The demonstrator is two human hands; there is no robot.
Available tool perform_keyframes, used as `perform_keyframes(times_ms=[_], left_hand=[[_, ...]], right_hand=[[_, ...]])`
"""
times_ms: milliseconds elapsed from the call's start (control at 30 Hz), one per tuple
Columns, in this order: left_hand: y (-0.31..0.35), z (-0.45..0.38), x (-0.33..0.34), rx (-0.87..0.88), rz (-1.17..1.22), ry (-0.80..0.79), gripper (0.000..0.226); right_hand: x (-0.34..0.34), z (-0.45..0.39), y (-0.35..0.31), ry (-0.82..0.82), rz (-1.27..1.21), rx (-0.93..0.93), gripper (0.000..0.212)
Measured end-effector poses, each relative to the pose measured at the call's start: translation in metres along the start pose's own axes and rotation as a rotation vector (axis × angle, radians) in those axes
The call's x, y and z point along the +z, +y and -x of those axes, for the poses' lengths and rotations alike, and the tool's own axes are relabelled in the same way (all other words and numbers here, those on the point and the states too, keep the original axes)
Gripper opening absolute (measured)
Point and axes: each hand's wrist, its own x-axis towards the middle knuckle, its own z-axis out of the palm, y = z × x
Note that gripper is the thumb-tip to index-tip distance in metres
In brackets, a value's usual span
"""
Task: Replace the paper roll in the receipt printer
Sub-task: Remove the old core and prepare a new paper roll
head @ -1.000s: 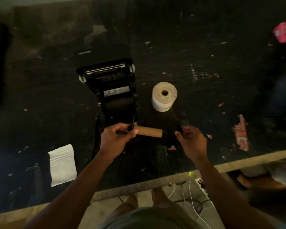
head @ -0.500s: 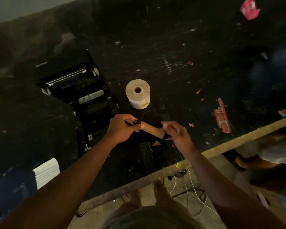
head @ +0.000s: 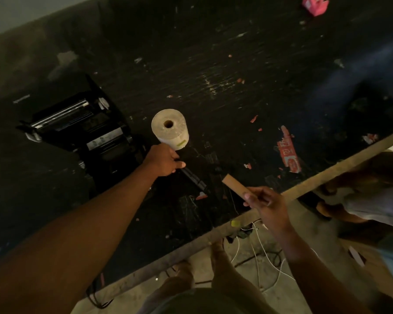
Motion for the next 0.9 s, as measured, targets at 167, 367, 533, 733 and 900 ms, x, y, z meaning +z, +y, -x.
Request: perform_keyframes(times_ms=[167,367,533,733,900], left_hand=[[0.008,0.001,0.016,0.007,-0.248,0.054,0.043],[0.012,0.011,0.004,0.212,-0.31,0.696,0.063],[0.022,-0.017,-0.02,0.021,-0.246,0.508,0.065],[0.022,-0.036,-0.028,0.014,-0.207,0.426,0.06],[0.008,-0.031,-0.046,-0.039,0.178,0.44,0.054]], right_hand=[[0.003,0.002,0.002,0.003,-0.027,-0.004,0.018],[0.016,-0.003,0.011,0.044,0.109,-0.04,0.018],[0.038,-0.009,0.007,0.047,0.367,-0.089,0.025],[0.069,-0.011,0.001,0.066,0.608,-0.212,0.033],[0.08,-0.013,-0.023,0.107,0.711,-0.326,0.042]])
